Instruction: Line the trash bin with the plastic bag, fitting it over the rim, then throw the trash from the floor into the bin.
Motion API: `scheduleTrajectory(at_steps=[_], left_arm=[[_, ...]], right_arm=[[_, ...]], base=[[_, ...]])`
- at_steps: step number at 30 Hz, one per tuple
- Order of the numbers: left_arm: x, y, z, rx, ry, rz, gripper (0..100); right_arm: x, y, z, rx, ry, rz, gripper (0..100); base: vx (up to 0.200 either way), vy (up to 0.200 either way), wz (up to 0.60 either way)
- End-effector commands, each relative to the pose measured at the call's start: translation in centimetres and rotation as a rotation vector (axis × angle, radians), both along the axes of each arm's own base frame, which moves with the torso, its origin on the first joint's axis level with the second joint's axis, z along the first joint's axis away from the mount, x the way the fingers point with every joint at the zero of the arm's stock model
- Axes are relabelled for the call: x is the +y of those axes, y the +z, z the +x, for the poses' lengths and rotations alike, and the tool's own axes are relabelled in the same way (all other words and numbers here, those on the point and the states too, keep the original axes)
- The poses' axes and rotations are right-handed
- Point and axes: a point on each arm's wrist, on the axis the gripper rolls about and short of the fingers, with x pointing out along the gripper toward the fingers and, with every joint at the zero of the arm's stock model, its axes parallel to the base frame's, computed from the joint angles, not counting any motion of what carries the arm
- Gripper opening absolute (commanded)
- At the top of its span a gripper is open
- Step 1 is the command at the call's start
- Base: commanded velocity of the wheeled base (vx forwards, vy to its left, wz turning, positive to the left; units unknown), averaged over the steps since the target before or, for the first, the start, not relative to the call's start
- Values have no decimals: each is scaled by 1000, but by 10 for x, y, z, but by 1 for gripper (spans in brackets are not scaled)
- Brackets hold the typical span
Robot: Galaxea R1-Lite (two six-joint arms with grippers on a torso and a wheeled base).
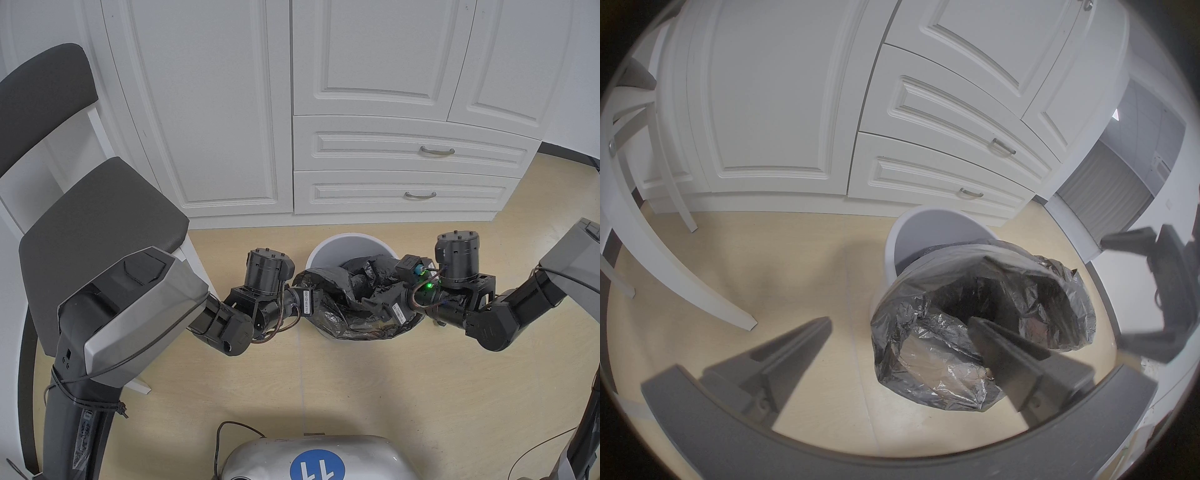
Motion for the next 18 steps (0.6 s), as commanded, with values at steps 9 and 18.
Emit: scheduleTrajectory(at_steps=[9,18], left_arm=[[1,-1,1,-25,4,-19,100],[2,1,2,-30,5,-22,100]], right_arm=[[21,-23,37,148,114,-28,100],[21,-36,65,224,96,-83,0]], base=[[0,0,0],[0,0,0]])
